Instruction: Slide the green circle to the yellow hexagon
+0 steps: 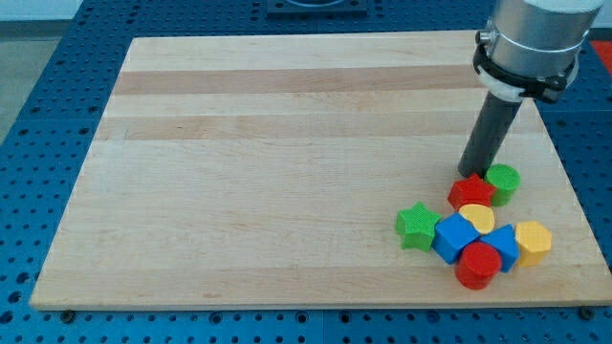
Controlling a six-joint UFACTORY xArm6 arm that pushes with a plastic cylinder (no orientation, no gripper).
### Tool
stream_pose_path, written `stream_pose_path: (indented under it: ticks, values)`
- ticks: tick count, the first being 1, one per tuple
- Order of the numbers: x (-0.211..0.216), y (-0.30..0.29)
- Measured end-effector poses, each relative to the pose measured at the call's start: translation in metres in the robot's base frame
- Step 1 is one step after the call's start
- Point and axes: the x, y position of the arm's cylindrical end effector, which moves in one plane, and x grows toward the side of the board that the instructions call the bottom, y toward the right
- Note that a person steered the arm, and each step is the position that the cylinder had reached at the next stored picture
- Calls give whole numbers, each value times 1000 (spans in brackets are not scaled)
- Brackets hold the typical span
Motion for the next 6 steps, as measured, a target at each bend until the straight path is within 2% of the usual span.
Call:
stream_pose_path:
  ticks: [1, 2, 3, 6]
  values:
    - [4, 1]
    - [-34, 4]
    - [-31, 17]
    - [32, 25]
